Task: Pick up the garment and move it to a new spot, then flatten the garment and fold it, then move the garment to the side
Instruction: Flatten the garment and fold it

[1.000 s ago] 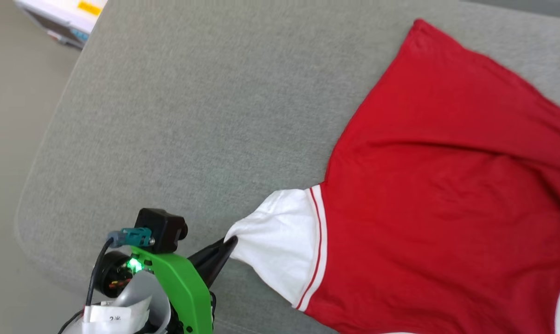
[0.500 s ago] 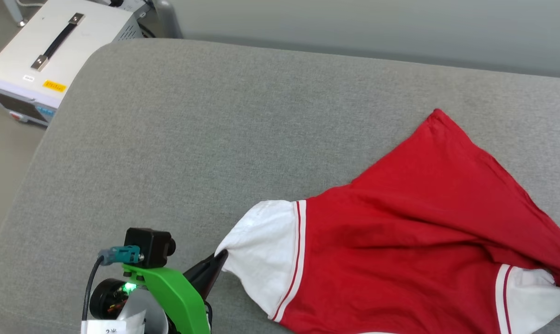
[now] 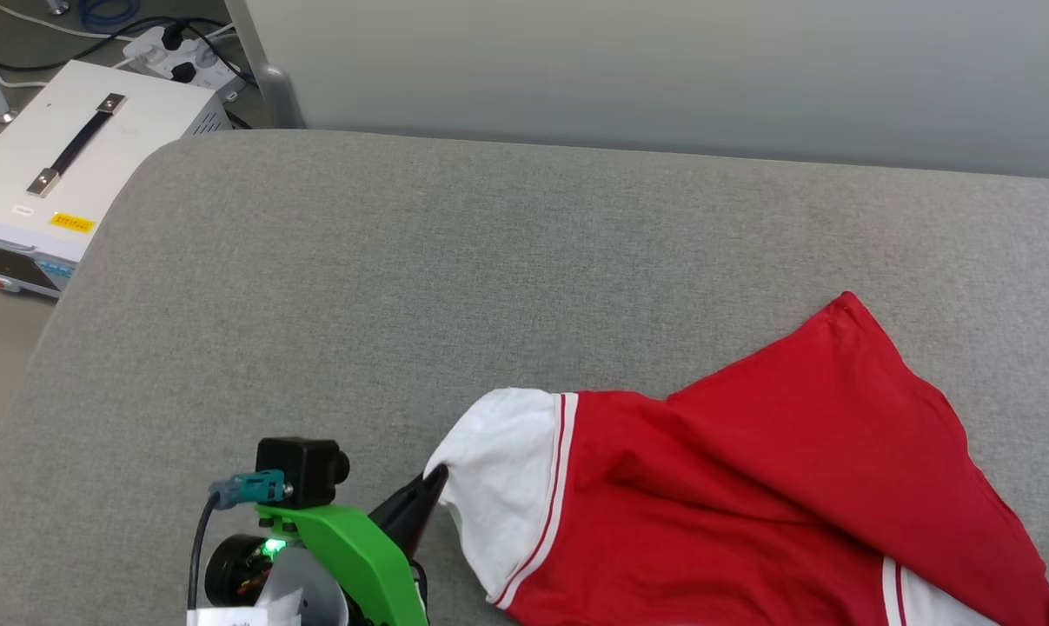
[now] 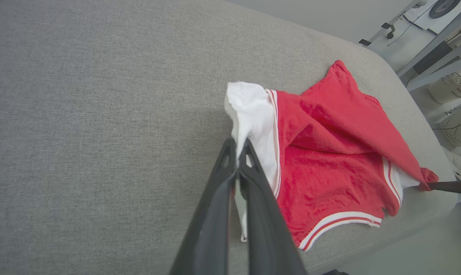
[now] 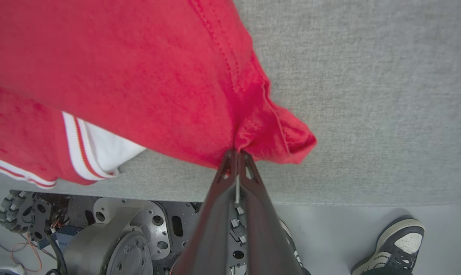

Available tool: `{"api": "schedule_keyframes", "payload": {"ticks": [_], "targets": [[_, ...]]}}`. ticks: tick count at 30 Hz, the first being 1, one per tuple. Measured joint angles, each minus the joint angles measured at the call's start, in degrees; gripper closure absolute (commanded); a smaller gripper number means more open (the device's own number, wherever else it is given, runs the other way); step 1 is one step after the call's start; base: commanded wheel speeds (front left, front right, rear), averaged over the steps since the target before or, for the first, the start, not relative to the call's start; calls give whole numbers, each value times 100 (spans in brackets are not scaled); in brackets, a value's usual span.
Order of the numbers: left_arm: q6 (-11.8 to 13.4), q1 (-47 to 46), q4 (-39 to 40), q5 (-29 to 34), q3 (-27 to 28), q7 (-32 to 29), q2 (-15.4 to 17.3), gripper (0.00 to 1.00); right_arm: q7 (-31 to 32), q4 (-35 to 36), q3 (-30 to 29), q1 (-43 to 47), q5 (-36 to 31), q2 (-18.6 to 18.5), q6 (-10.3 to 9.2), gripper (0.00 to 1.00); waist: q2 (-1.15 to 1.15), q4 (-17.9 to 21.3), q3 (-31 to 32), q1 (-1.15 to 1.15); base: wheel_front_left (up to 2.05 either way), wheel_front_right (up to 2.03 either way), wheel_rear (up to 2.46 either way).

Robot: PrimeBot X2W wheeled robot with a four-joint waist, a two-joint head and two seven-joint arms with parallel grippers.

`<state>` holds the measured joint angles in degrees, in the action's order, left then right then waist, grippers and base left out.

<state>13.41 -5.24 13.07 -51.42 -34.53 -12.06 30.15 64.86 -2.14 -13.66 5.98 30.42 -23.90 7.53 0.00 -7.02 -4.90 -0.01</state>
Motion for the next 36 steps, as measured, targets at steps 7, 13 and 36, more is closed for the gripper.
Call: {"api": "schedule_keyframes", "payload": {"ticks": [7, 13, 36], "targets": [[-15, -24, -52, 11, -24, 41, -8, 100, 60, 477, 260, -31, 76, -186, 0, 0, 0, -48, -36, 0, 0, 0, 0], [-57, -54, 49, 47, -59, 42, -2, 100, 365, 994, 324, -570, 279, -361, 0, 0, 0, -163, -145, 0, 0, 0, 0], [-355, -676, 132, 304, -268, 152, -281, 100, 910, -358, 907, -3496, -614, -469, 0, 0, 0, -1237, -1509, 1, 0, 0, 0]]}}
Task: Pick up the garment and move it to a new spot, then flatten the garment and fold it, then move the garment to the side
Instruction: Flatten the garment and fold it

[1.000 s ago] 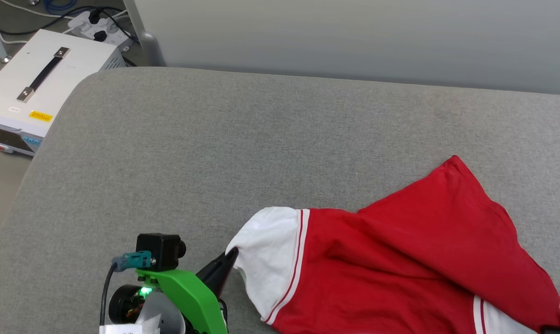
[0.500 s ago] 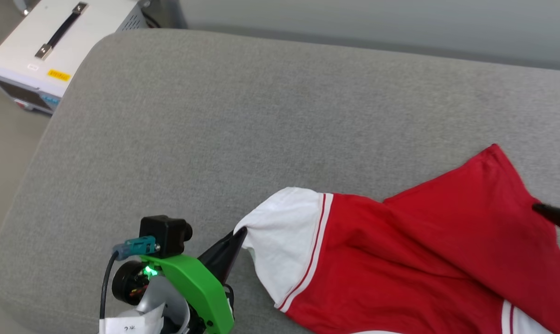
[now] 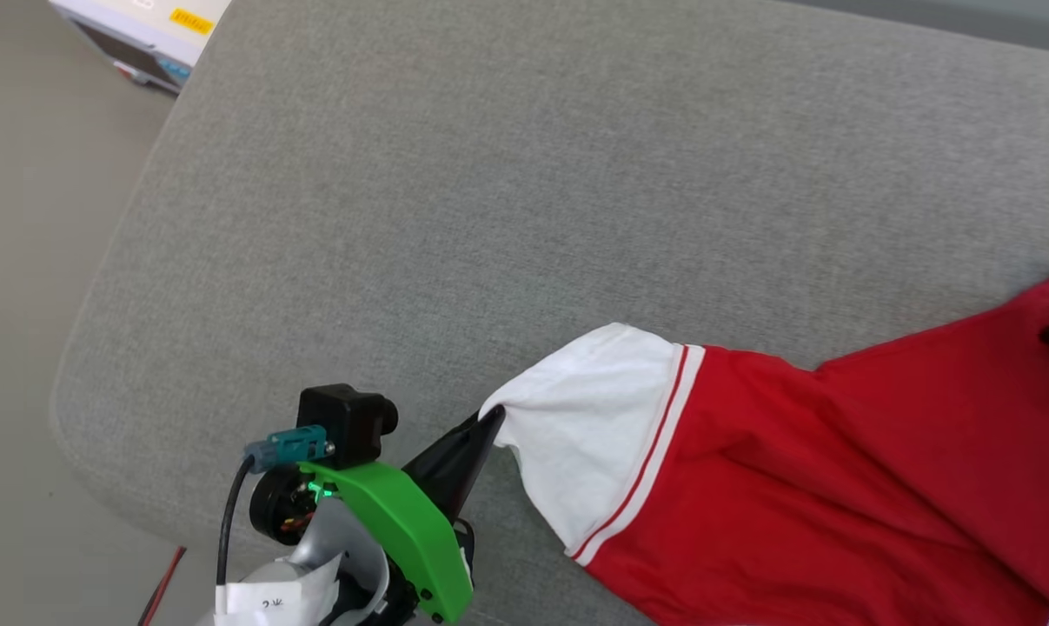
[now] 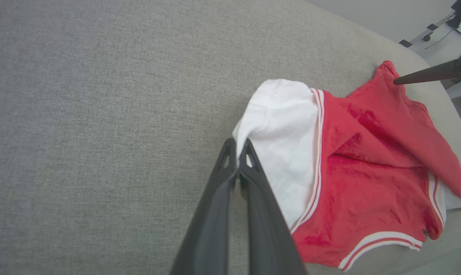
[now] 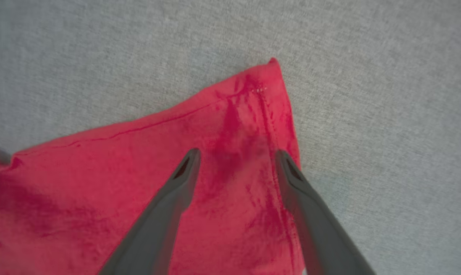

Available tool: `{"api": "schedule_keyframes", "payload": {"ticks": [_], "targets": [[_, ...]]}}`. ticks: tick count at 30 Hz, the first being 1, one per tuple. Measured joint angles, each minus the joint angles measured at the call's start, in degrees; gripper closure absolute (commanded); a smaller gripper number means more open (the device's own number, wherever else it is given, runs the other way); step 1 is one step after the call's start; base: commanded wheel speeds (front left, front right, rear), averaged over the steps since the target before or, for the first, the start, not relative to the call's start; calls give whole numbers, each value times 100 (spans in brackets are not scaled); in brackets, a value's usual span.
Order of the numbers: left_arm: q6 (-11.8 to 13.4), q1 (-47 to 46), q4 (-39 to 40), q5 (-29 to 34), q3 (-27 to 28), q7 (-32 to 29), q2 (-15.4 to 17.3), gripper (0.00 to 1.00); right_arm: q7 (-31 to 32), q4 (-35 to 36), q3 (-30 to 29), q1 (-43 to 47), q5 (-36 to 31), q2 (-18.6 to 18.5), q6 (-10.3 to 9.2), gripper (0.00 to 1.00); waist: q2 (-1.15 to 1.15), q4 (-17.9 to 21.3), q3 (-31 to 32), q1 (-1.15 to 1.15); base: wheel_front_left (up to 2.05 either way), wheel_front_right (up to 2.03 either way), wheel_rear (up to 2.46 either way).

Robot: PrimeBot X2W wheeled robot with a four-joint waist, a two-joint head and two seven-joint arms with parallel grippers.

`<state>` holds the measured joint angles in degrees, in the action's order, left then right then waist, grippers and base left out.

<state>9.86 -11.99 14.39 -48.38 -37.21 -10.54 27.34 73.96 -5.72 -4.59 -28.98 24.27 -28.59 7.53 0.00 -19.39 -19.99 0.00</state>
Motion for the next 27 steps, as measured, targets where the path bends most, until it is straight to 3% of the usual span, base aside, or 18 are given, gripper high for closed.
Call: {"api": "schedule_keyframes", "payload": {"ticks": [11, 13, 19, 27], "targets": [[-63, -72, -166, 0, -58, 94, -102, 100, -178, -570, 124, -90, -65, -230, 0, 0, 0, -321, -333, 0, 0, 0, 0], [-64, -73, -192, -1, -60, 98, -104, 100, -116, -598, 142, -114, -24, -252, 0, 100, 0, -333, -342, 0, 0, 0, 0], [-79, -80, -263, -2, -58, 101, -124, 100, -482, -657, 310, -123, 157, -320, 0, 100, 0, -332, -291, 0, 0, 0, 0], [-55, -78, -305, -10, 11, 124, -82, 100, -1472, -890, 697, -144, 331, -333, 0, 100, 0, -219, 19, 1, 0, 0, 0]]}}
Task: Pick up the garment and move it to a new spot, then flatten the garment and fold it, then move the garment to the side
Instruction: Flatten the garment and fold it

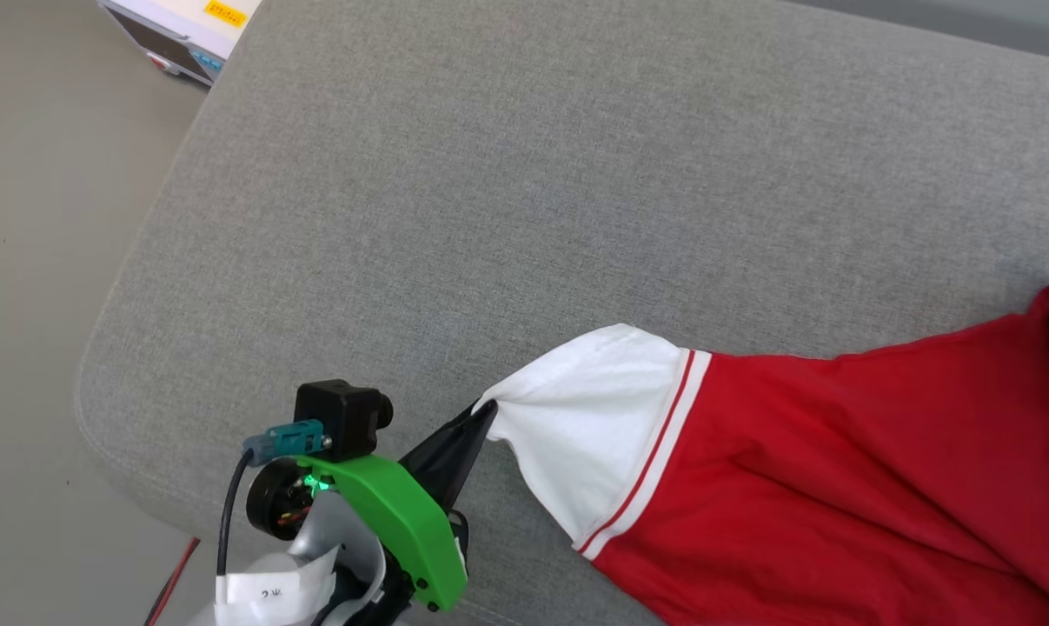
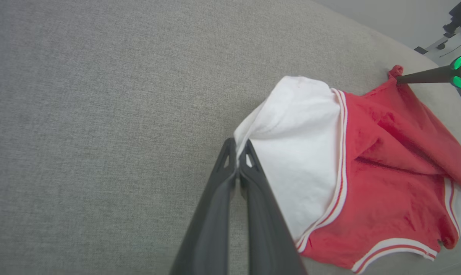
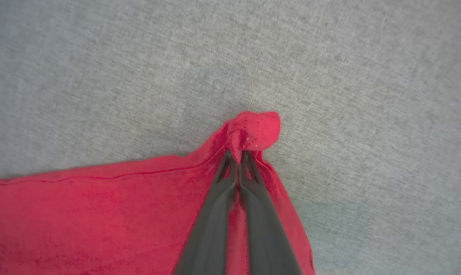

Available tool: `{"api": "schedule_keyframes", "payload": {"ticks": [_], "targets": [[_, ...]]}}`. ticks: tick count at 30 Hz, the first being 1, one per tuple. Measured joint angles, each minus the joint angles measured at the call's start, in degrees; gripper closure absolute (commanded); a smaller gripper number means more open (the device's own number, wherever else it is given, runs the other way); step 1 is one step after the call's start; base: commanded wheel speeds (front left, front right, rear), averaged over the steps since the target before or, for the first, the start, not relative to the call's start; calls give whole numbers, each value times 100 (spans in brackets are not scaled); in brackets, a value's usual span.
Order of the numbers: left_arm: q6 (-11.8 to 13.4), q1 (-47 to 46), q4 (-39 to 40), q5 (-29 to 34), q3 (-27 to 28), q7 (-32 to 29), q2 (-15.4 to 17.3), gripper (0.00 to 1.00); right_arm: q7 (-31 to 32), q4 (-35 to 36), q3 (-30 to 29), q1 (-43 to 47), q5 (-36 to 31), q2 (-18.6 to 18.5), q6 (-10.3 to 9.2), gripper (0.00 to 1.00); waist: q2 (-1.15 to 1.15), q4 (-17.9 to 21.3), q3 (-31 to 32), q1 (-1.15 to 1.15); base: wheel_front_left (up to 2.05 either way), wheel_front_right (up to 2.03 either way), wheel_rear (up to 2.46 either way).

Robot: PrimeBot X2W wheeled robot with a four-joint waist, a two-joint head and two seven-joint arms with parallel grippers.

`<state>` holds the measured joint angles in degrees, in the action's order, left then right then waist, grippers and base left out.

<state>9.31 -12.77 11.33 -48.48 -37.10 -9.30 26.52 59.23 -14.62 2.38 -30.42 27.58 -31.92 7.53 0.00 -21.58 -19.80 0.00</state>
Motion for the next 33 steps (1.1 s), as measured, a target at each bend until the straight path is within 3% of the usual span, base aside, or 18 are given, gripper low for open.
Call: {"api": "schedule_keyframes", "payload": {"ticks": [17, 27, 33], "targets": [[180, -47, 202, -8, 390, -15, 444, 100, -1848, 30, 605, -77, 728, -410, 0, 100, 0, 653, 963, 0, 0, 0, 0], [312, -686, 557, 56, 944, -32, 799, 100, -2430, 856, 637, -7, 982, -561, 0, 100, 0, 1251, 1416, 0, 0, 0, 0], [434, -1068, 882, 294, 1291, -21, 1084, 100, -2584, 1489, 364, 61, 1022, -590, 0, 100, 0, 1641, 1551, 0, 0, 0, 0]]}}
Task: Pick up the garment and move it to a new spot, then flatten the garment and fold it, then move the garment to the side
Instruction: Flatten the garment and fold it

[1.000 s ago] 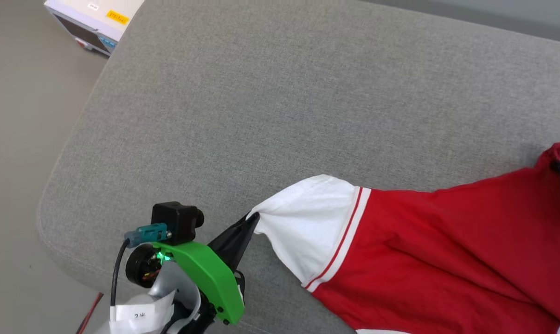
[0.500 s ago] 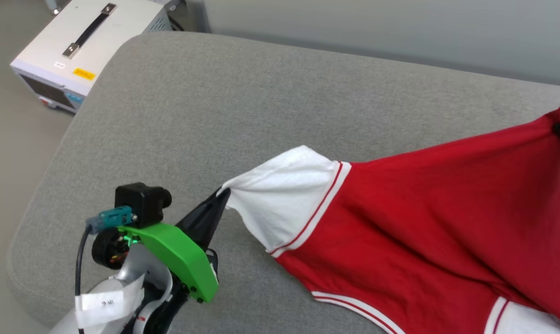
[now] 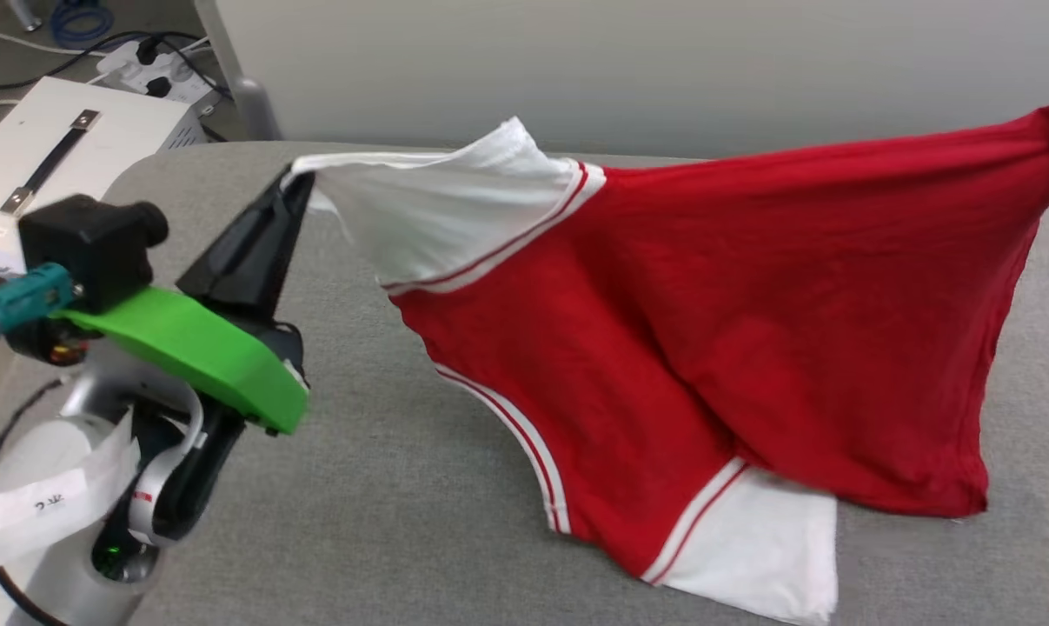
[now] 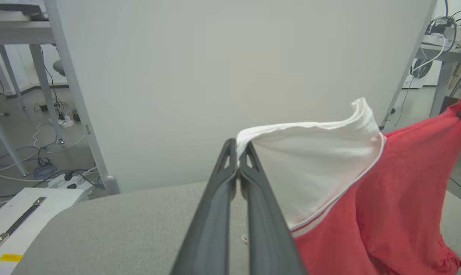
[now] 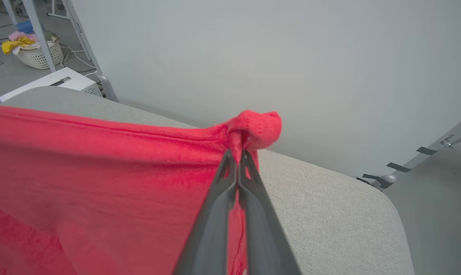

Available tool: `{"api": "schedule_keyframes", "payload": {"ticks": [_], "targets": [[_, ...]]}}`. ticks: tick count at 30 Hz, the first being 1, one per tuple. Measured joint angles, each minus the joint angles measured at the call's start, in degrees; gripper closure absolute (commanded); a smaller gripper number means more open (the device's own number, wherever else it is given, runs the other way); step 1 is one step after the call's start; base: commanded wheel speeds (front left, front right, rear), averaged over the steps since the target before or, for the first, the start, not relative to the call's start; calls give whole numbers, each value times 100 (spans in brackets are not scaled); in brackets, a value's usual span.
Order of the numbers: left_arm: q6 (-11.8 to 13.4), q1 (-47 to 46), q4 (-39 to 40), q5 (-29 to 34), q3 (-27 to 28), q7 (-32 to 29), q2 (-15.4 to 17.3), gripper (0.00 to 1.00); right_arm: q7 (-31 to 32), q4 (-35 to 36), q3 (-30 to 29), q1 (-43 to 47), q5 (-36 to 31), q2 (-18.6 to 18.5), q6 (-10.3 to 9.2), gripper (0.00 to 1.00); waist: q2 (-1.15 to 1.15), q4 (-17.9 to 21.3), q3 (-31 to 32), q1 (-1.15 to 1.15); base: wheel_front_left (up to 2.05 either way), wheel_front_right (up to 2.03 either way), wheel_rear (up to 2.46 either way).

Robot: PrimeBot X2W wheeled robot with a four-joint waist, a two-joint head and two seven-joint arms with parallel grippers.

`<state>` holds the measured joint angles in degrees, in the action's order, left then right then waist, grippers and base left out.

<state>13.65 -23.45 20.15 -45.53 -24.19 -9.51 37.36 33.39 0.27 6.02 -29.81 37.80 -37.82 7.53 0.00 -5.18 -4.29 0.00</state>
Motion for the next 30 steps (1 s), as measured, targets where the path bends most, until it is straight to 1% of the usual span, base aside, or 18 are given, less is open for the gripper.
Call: {"api": "schedule_keyframes", "payload": {"ticks": [4, 9, 14, 17, 21, 24, 25, 28, 30], "targets": [[40, -307, 224, 132, 188, 41, 160, 100, -124, 364, -219, 37, -5, 18, 0, 100, 0, 231, 12, 0, 0, 0, 0], [57, -680, 431, 303, 296, 37, 258, 100, -194, 745, -523, 47, -40, 182, 0, 100, 0, 436, -36, 0, 0, 0, 0], [69, -1148, 517, 452, 400, -10, 333, 100, -240, 1069, -788, 39, -86, 334, 0, 100, 0, 507, -202, 0, 0, 0, 0], [7, -1557, 517, 478, 449, -65, 381, 100, -237, 1245, -942, -29, -127, 376, 0, 100, 0, 524, -358, 0, 0, 0, 0], [-191, -2261, 337, 534, 580, -144, 514, 100, -227, 1397, -1062, -391, -189, 422, 0, 100, 0, 536, -654, 0, 0, 0, 0], [-424, -2893, 112, 580, 672, -226, 654, 100, -254, 1404, -1089, -816, -291, 441, 1, 100, 0, 544, -927, 0, 0, 0, 0], [-719, -3574, -229, 636, 701, -368, 801, 100, -347, 1299, -1058, -1371, -391, 465, 1, 100, 0, 553, -1236, 0, 0, 0, 0], [-1046, -4426, -724, 776, 701, -475, 944, 100, -410, 1061, -878, -2065, -527, 463, 4, 100, 0, 569, -1594, 1, 0, 0, 0], [-1250, -5023, -1083, 873, 670, -475, 953, 100, -445, 857, -745, -2561, -591, 455, 7, 100, 0, 578, -1820, 1, 0, 0, 0]]}}
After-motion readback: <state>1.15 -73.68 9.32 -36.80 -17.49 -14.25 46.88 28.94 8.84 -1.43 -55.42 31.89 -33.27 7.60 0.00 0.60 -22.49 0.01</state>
